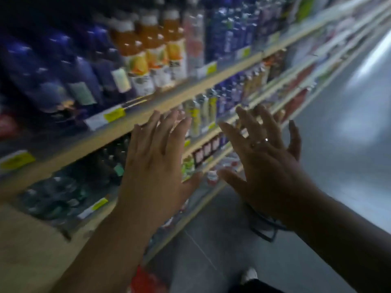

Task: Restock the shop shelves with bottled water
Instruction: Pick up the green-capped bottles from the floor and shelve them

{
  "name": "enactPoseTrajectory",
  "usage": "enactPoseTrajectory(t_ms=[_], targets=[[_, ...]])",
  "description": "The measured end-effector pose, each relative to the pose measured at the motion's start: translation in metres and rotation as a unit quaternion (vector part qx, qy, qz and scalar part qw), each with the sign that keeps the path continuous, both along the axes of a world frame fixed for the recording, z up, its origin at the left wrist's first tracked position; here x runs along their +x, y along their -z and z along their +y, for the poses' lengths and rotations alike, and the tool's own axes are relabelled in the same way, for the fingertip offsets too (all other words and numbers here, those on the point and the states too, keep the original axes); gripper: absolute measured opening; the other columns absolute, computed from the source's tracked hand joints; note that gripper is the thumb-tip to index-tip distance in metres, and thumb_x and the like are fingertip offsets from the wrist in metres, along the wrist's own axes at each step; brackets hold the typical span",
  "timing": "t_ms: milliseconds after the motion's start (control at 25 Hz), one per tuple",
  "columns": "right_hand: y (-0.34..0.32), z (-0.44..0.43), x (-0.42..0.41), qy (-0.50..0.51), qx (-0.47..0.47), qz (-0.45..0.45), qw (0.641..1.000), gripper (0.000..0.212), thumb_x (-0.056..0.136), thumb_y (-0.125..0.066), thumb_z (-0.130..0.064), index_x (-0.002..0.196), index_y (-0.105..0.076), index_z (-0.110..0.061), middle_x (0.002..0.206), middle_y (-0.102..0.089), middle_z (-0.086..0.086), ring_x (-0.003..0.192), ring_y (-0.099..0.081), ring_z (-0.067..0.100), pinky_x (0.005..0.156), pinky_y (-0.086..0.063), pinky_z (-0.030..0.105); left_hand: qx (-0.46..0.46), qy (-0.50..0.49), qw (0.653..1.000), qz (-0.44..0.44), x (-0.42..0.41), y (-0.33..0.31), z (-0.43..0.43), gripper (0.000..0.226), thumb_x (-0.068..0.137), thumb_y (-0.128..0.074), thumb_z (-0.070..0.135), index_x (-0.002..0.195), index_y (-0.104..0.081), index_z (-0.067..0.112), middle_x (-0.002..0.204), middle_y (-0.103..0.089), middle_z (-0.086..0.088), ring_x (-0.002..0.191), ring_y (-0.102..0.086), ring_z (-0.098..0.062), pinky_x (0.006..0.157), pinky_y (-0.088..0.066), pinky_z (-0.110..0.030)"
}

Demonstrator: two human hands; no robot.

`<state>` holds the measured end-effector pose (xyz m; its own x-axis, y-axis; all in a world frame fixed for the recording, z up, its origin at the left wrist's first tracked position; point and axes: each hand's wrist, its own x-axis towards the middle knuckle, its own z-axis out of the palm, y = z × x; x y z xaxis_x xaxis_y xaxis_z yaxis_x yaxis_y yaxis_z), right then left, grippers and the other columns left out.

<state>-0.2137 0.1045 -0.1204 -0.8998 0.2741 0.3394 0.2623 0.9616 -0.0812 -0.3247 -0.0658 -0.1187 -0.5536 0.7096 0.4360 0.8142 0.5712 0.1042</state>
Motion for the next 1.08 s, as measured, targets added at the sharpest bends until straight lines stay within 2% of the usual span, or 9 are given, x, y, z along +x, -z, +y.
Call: enactPoseTrajectory(t_ms=[240, 360, 560, 640, 720, 840, 1080], targets=[[0.03, 0.056, 0.115, 0.162, -0.05, -0.052, 0.984, 0.087, 0.085, -0.046, -0.067, 0.149, 0.009, -0.044, 0.16, 0.02, -0.006, 0.143, 0.028, 0.021, 0.113, 0.013, 0.059, 0.013, 0.168, 0.986, -0.009, 0.062, 0.035, 0.102, 0.088, 0.076, -0.067, 0.051, 0.146, -0.034, 0.01, 0.153, -0.036, -0.014, 0.142, -0.029, -0.039, 0.111, -0.026, -0.062], [0.047, 0.09, 0.183, 0.237, -0.048, -0.065, 0.968, 0.088, 0.084, -0.045, -0.069, 0.15, 0.007, -0.041, 0.161, 0.018, -0.003, 0.144, 0.026, 0.024, 0.111, 0.013, 0.058, 0.001, 0.244, 0.97, -0.015, 0.108, 0.056, 0.162, 0.088, 0.077, -0.055, 0.058, 0.147, -0.033, 0.009, 0.152, -0.037, -0.015, 0.142, -0.028, -0.039, 0.111, -0.027, -0.06], [0.072, 0.155, 0.322, 0.367, -0.048, -0.069, 0.926, 0.089, 0.084, -0.044, -0.072, 0.151, 0.006, -0.04, 0.161, 0.021, 0.001, 0.145, 0.024, 0.027, 0.111, 0.013, 0.057, -0.032, 0.364, 0.931, -0.025, 0.225, 0.081, 0.278, 0.091, 0.075, -0.056, 0.06, 0.147, -0.027, 0.013, 0.152, -0.037, -0.015, 0.143, -0.028, -0.037, 0.112, -0.028, -0.059], [0.081, 0.18, 0.378, 0.41, -0.048, -0.066, 0.909, 0.09, 0.083, -0.045, -0.073, 0.15, 0.005, -0.041, 0.161, 0.02, 0.002, 0.146, 0.022, 0.027, 0.111, 0.012, 0.058, -0.042, 0.401, 0.915, -0.028, 0.279, 0.087, 0.32, 0.09, 0.075, -0.051, 0.062, 0.148, -0.026, 0.015, 0.152, -0.038, -0.015, 0.142, -0.029, -0.038, 0.113, -0.029, -0.058], [0.091, 0.207, 0.433, 0.447, -0.052, -0.063, 0.891, 0.089, 0.083, -0.047, -0.072, 0.15, 0.002, -0.04, 0.162, 0.016, 0.004, 0.146, 0.02, 0.028, 0.11, 0.012, 0.058, -0.052, 0.437, 0.898, -0.025, 0.332, 0.095, 0.363, 0.09, 0.075, -0.049, 0.062, 0.148, -0.026, 0.016, 0.153, -0.037, -0.015, 0.142, -0.029, -0.038, 0.113, -0.029, -0.058], [0.109, 0.243, 0.502, 0.491, -0.055, -0.066, 0.867, 0.088, 0.082, -0.049, -0.071, 0.151, -0.007, -0.037, 0.163, 0.008, 0.007, 0.147, 0.012, 0.029, 0.112, 0.008, 0.058, -0.077, 0.48, 0.874, -0.015, 0.405, 0.105, 0.418, 0.093, 0.073, -0.058, 0.059, 0.149, -0.025, 0.016, 0.154, -0.035, -0.016, 0.142, -0.029, -0.037, 0.116, -0.022, -0.053], [0.149, 0.302, 0.585, 0.582, -0.089, -0.073, 0.805, 0.084, 0.079, -0.046, -0.072, 0.149, -0.015, -0.036, 0.162, -0.008, 0.01, 0.145, 0.002, 0.031, 0.109, 0.003, 0.059, -0.118, 0.56, 0.82, -0.019, 0.502, 0.119, 0.522, 0.088, 0.076, -0.055, 0.058, 0.147, -0.023, 0.017, 0.154, -0.036, -0.014, 0.144, -0.028, -0.035, 0.115, -0.014, -0.046]])
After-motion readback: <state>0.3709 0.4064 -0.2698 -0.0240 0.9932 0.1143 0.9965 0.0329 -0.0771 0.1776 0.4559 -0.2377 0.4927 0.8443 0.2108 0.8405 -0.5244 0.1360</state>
